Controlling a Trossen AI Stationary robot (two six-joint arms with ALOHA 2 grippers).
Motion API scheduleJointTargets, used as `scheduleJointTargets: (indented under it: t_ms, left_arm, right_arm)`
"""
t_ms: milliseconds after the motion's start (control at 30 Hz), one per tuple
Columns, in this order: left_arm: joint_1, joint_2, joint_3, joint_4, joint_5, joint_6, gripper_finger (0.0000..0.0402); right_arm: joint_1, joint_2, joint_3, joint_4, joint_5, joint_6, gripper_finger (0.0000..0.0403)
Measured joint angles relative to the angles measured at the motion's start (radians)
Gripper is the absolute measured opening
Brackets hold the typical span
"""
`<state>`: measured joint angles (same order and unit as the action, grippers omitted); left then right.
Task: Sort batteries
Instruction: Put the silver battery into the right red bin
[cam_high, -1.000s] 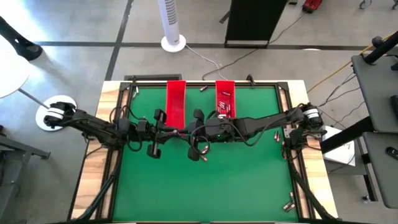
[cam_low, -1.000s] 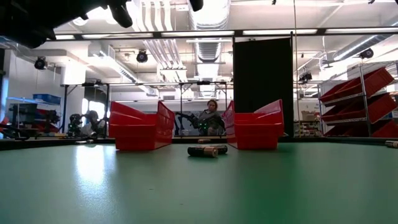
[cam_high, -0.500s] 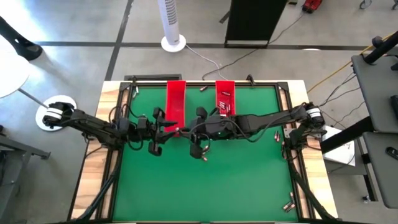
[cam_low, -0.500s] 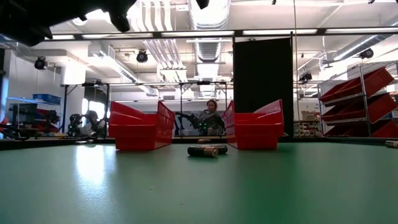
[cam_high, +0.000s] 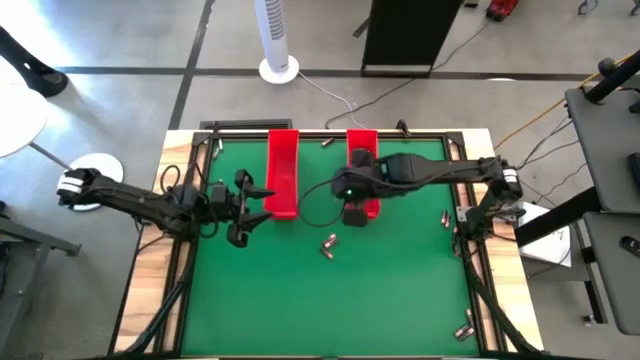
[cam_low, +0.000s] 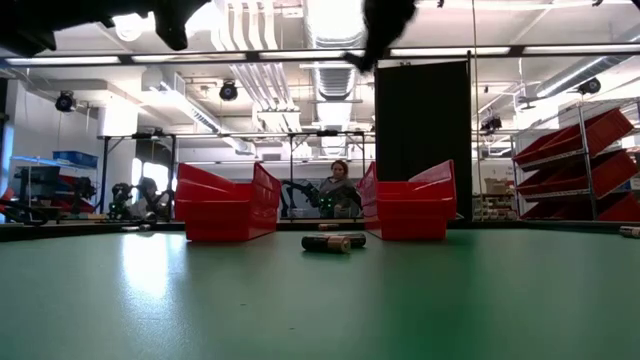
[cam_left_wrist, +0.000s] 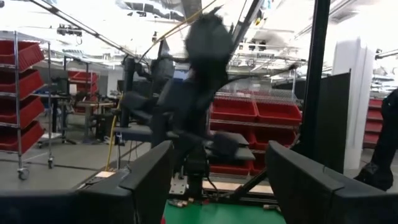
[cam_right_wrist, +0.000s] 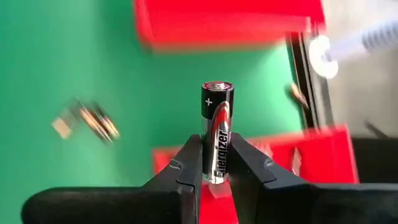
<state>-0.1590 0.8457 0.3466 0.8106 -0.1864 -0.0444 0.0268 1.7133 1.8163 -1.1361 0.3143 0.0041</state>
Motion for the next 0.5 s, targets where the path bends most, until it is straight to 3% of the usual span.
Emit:
scheduleJointTargets:
  t_ms: [200, 333, 500]
  left_arm:
    - [-0.004, -0.052, 0.000, -0.062, 0.001, 0.001, 0.0233]
    - [-0.004, -0.056, 0.000, -0.069, 0.001, 0.008, 0.0233]
    - [-0.004, -0.048, 0.000, -0.069, 0.001, 0.009, 0.0233]
  right_arm:
    - [-0.093, -0.009, -0.150, -0.072, -0.008, -0.062, 0.0043]
    - [-0.174, 0.002, -0.260, 0.063, -0.031, -0.134, 0.0045]
    - [-0.277, 0.035, -0.322, 0.090, -0.099, -0.210, 0.0043]
